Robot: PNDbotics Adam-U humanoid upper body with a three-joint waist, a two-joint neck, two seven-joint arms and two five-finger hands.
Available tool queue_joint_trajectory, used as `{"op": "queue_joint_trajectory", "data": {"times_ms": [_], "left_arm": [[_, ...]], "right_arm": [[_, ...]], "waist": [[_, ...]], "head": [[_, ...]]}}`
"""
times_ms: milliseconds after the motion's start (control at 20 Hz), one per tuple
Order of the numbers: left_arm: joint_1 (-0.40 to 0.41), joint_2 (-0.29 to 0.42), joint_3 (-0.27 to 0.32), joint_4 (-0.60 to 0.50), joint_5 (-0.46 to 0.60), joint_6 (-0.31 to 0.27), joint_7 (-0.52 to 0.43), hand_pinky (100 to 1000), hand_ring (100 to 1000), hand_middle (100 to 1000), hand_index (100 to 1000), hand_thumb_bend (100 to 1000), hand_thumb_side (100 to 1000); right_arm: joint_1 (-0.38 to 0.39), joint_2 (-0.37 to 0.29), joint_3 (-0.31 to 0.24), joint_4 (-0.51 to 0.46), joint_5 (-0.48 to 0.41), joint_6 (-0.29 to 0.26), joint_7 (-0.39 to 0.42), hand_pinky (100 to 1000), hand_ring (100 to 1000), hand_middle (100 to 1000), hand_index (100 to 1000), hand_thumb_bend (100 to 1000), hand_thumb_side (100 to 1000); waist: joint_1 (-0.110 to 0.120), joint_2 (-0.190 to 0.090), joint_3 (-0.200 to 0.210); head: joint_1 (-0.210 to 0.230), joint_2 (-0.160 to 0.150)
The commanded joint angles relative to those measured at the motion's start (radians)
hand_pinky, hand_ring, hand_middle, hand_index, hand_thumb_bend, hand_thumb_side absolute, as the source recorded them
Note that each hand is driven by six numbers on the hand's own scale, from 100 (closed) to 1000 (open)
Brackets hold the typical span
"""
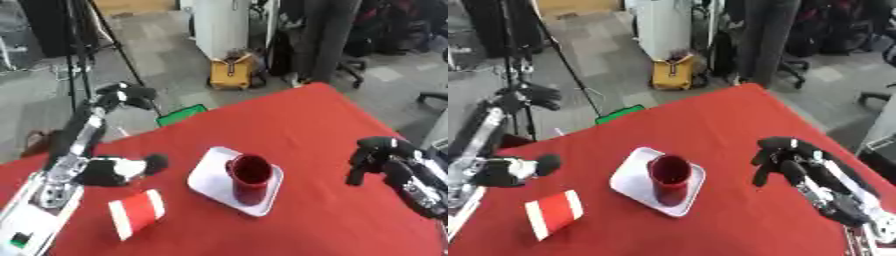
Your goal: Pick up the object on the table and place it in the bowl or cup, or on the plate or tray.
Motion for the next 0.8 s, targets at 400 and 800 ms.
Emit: {"op": "queue_joint_trajectory", "data": {"times_ms": [400,800], "left_arm": [[0.225,-0.068,0.111,-0.073,0.043,0.007,-0.065,704,600,638,810,733,757],[0.246,-0.098,0.105,-0.073,0.036,0.020,-0.124,699,585,626,813,723,772]], "right_arm": [[0.001,-0.026,-0.016,-0.017,0.008,-0.042,0.028,545,518,641,853,100,603],[0.000,-0.024,-0.014,-0.009,0.006,-0.053,0.029,545,517,642,856,100,602]], "waist": [[-0.027,-0.019,0.096],[-0.043,-0.018,0.113]], "head": [[-0.003,0.046],[0.007,0.064]]}}
